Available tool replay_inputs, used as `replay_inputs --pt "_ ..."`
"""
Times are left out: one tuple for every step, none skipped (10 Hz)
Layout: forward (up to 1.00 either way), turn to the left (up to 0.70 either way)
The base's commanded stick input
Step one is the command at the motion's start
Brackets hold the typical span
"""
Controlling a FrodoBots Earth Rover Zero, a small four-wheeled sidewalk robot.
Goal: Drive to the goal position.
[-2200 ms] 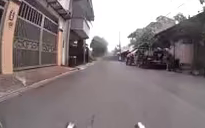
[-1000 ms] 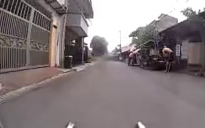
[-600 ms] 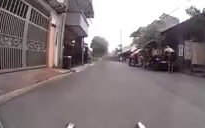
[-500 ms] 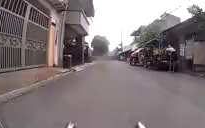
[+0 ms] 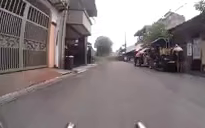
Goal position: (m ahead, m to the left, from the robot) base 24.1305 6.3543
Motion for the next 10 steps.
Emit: replay_inputs --pt "0.70 0.00" --pt "0.70 0.00" --pt "0.70 0.00" --pt "0.70 0.00" --pt "0.70 0.00" --pt "0.70 0.00" --pt "0.70 0.00" --pt "0.70 0.00" --pt "0.70 0.00" --pt "0.70 0.00"
